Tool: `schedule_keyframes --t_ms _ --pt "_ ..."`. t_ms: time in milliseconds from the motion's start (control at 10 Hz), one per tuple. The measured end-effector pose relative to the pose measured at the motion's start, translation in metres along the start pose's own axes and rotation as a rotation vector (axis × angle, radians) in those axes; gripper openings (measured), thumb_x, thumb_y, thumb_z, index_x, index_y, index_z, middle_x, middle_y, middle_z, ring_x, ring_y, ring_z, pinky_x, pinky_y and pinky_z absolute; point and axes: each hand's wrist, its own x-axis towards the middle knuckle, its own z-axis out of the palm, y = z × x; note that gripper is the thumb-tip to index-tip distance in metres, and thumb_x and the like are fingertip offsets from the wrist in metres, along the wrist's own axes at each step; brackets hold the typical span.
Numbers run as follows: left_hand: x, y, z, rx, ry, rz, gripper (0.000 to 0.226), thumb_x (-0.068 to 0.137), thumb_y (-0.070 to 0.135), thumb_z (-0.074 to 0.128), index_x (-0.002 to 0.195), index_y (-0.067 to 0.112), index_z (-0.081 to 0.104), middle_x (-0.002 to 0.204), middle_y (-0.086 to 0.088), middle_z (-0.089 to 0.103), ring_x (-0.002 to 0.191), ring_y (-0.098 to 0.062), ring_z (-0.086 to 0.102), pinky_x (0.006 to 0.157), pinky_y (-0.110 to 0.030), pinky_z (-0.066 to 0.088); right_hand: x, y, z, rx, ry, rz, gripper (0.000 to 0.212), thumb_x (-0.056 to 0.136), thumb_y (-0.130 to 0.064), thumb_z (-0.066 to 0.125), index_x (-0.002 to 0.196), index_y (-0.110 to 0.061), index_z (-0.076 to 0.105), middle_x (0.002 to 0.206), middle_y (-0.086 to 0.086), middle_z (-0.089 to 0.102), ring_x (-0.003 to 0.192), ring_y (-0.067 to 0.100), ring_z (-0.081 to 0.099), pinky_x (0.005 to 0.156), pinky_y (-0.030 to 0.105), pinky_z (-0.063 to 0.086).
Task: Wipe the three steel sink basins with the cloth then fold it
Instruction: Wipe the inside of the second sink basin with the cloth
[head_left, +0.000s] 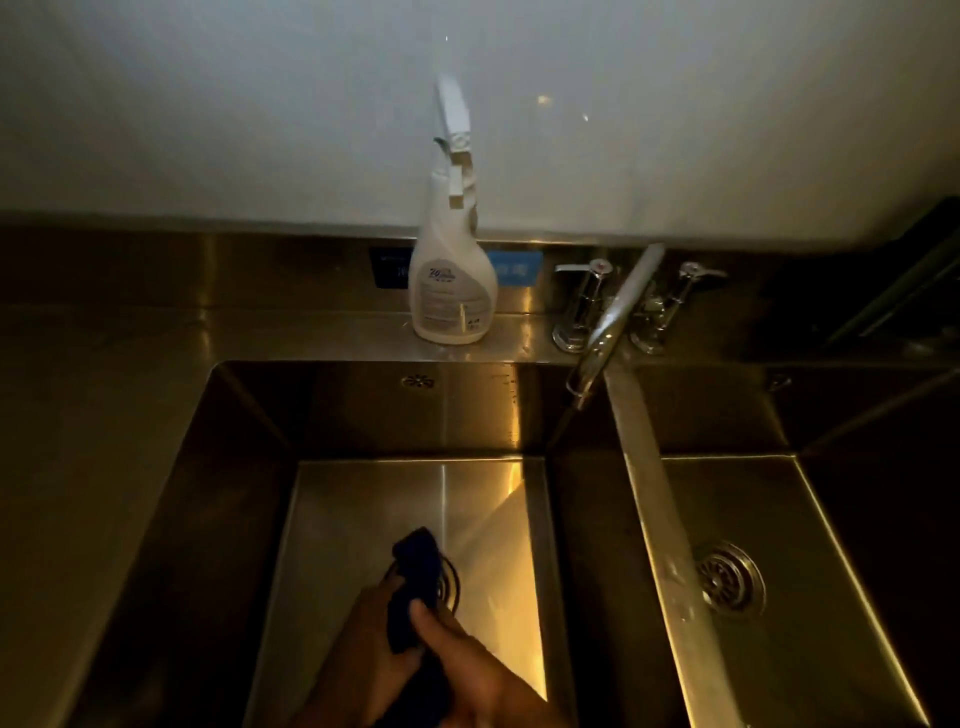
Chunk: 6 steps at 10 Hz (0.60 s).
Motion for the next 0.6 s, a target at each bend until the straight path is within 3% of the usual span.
schedule_keyframes --t_ms 100,200,300,400,500,600 --pt "-0.029 0.064 -0.019 -0.137 -0.105 0.103 0.06 0.079 0.021 0.068 0.126 0.043 0.039 0.116 0.028 0.052 0.11 0.001 0.053 0.08 -0.004 0.04 -0.046 -0.025 -0.013 0.456 -0.067 0.087 0.024 0.087 -0.019 0.067 0.11 -0.013 0.064 0.093 0.006 0.075 0.097 0.022 0.066 0.077 0.03 0.055" --pt "-0.035 0.093 -0.037 -0.331 -0.136 0.192 0.03 0.085 0.016 0.058 0.111 0.03 0.057 0.108 0.015 0.071 0.101 -0.007 0.065 0.079 -0.012 0.048 -0.083 -0.04 -0.049 0.465 -0.068 -0.001 0.033 0.08 -0.013 0.072 0.112 -0.012 0.065 0.099 0.013 0.074 0.096 0.031 0.069 0.092 0.045 0.053" --pt "-0.04 0.117 -0.054 -0.299 0.119 0.119 0.019 0.1 0.018 0.042 0.111 0.028 0.055 0.118 0.001 0.06 0.104 -0.016 0.058 0.089 -0.029 0.042 -0.118 -0.06 -0.094 0.309 -0.059 -0.108 0.034 0.078 -0.011 0.073 0.109 -0.02 0.062 0.094 0.007 0.075 0.09 0.024 0.071 0.08 0.036 0.058" --pt "-0.05 0.132 -0.057 0.103 0.21 0.159 0.023 0.1 0.028 0.038 0.114 0.027 0.055 0.119 -0.003 0.056 0.114 -0.026 0.055 0.09 -0.031 0.04 -0.167 -0.081 -0.137 0.154 -0.065 -0.255 0.033 0.079 -0.014 0.072 0.108 -0.024 0.061 0.089 -0.005 0.076 0.083 0.014 0.072 0.07 0.024 0.057" --pt "-0.058 0.15 -0.049 0.468 0.268 0.115 0.043 0.096 0.04 0.042 0.134 0.02 0.045 0.137 -0.006 0.047 0.124 -0.024 0.045 0.102 -0.036 0.034 -0.211 -0.092 -0.179 0.029 -0.047 -0.374 0.042 0.075 -0.022 0.076 0.112 -0.029 0.057 0.1 -0.007 0.074 0.094 0.013 0.07 0.083 0.027 0.055" --pt "-0.064 0.168 -0.033 0.505 0.253 0.147 0.05 0.095 0.045 0.042 0.138 0.021 0.042 0.145 -0.007 0.039 0.131 -0.024 0.039 0.107 -0.038 0.032 -0.242 -0.089 -0.223 -0.084 0.04 -0.435 0.065 0.067 -0.041 0.077 0.12 -0.04 0.04 0.113 -0.012 0.066 0.103 0.009 0.064 0.09 0.027 0.05"
